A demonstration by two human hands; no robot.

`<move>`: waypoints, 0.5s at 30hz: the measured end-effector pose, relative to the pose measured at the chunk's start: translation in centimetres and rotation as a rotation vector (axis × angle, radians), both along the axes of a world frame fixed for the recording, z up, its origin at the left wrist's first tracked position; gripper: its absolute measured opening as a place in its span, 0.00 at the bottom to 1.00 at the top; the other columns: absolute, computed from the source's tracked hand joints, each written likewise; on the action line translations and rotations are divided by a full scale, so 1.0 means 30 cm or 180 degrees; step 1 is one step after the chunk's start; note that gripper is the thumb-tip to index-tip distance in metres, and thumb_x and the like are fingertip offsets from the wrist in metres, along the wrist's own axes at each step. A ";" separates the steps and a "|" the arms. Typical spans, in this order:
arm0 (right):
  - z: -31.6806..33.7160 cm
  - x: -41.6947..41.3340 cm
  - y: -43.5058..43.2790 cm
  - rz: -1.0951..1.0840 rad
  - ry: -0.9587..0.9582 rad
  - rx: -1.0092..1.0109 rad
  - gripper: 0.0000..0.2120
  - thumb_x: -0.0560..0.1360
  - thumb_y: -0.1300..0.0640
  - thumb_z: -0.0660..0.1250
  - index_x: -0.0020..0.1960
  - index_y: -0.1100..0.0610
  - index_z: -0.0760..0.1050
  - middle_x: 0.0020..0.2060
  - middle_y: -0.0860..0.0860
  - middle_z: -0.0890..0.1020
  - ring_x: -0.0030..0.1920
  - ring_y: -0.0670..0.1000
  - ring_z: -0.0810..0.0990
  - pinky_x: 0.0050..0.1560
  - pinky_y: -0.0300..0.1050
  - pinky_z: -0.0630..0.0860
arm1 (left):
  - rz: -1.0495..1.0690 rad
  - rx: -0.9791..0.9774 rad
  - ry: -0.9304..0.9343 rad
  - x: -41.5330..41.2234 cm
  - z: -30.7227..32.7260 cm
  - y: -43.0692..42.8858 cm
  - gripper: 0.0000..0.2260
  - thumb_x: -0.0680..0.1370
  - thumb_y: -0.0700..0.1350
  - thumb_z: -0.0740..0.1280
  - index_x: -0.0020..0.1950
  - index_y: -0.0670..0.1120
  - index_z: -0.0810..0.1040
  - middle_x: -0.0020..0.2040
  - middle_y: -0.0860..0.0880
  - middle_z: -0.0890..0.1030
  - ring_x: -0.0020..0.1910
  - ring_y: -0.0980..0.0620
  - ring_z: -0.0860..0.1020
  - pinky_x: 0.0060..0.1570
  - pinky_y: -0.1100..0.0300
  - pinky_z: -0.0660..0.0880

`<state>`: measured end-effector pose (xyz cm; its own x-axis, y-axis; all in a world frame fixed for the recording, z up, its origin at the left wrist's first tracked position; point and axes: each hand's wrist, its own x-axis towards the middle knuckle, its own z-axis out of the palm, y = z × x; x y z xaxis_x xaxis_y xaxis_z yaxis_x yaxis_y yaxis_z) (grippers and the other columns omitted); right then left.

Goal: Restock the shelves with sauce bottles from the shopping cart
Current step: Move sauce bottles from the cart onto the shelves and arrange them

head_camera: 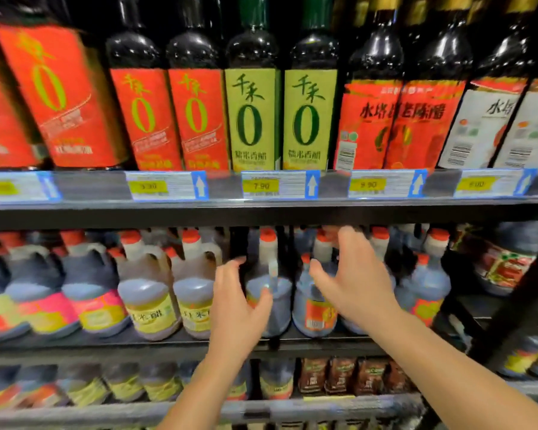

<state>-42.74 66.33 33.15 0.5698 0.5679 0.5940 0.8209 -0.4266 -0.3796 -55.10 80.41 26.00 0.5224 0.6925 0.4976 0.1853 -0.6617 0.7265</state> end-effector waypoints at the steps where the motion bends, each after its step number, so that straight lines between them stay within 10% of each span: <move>1: 0.009 0.004 0.010 -0.0109 -0.0030 -0.0099 0.17 0.70 0.48 0.68 0.45 0.53 0.60 0.40 0.52 0.70 0.47 0.59 0.73 0.42 0.53 0.72 | -0.0082 -0.0026 0.0146 0.003 0.000 0.012 0.25 0.75 0.49 0.69 0.69 0.48 0.65 0.60 0.54 0.68 0.62 0.54 0.69 0.55 0.62 0.65; 5: 0.033 0.029 0.028 -0.0293 -0.0055 -0.0471 0.19 0.70 0.49 0.70 0.50 0.61 0.69 0.44 0.60 0.75 0.51 0.63 0.74 0.46 0.53 0.71 | -0.0393 -0.0337 0.0518 0.029 -0.002 0.049 0.30 0.75 0.53 0.68 0.74 0.49 0.62 0.65 0.51 0.69 0.68 0.50 0.69 0.56 0.62 0.65; 11: 0.027 0.063 0.019 -0.0251 0.0253 -0.1086 0.19 0.74 0.49 0.67 0.33 0.55 0.61 0.28 0.49 0.66 0.35 0.53 0.71 0.33 0.45 0.63 | -0.0625 -0.0517 0.0478 0.049 -0.029 0.081 0.32 0.76 0.53 0.68 0.77 0.48 0.62 0.72 0.50 0.69 0.69 0.56 0.67 0.61 0.65 0.62; 15: 0.032 0.069 0.009 -0.0078 0.0276 -0.1200 0.15 0.74 0.51 0.67 0.36 0.58 0.66 0.27 0.49 0.67 0.31 0.49 0.68 0.54 0.51 0.73 | -0.0702 -0.0454 0.0409 0.046 -0.049 0.089 0.30 0.77 0.49 0.68 0.77 0.51 0.60 0.69 0.58 0.67 0.62 0.70 0.62 0.57 0.75 0.61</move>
<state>-40.67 66.59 34.11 0.6249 0.7228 0.2952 0.7805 -0.5686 -0.2599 -53.71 83.07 24.53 0.7206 0.6133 0.3233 0.1449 -0.5892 0.7949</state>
